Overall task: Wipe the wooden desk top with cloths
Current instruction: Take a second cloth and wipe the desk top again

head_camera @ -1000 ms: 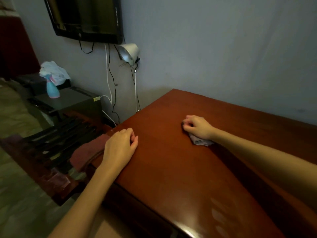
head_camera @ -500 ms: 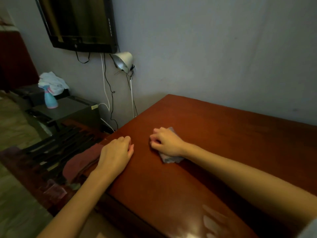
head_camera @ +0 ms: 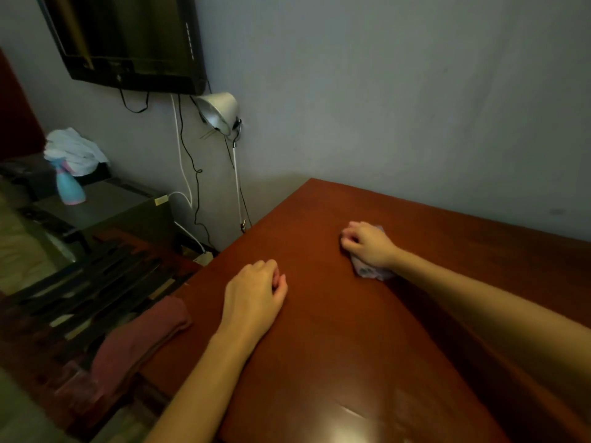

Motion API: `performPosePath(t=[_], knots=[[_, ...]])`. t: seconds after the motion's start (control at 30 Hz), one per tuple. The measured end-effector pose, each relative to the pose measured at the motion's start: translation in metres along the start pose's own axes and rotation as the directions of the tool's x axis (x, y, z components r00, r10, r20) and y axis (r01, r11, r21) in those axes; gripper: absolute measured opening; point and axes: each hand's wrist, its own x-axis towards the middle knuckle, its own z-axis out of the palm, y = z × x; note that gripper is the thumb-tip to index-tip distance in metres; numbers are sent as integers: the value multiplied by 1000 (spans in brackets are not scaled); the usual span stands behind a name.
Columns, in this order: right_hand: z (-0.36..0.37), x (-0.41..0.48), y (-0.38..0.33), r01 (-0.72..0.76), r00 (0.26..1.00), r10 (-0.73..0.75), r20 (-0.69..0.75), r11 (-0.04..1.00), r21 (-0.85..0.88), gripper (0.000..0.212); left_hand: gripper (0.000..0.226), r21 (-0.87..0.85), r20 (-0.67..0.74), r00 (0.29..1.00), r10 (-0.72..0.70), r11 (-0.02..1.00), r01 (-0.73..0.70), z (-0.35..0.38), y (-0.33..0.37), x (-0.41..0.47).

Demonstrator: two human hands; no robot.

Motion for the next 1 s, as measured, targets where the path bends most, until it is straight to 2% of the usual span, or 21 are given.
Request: performPosePath(t=[0.07,0.17,0.43,0.6,0.7,0.77,1.0], knots=[[8,28,-2,-56,998,55,-6,997,-54,27,18,-12,-12,1000,4,1000,-4,0,-1,0],[13,43,-22,-67,998,67,-6,993,-95,24,19,-14,-23,1000,8,1000,-8,0,-2,-2],[21,-19,-86,165,986,-165,1,986,-9,27,20,43,-31,999,-11,999,12,-3,2,-1],[5,-85,-79,250,967,-252,36,967,53,30,20,67,0,1000,-21,998,21,-6,7,-2],[-5,-99,-50,193,981,-195,22,978,78,38,20,79,83,997,-5,997,-2,-3,3,7],[-9,-91,-28,132,991,-133,17,990,39,36,19,70,129,992,9,997,-18,-2,2,20],[-7,-25,29,-139,990,140,12,989,-40,27,19,-27,114,993,38,999,-36,25,18,77]])
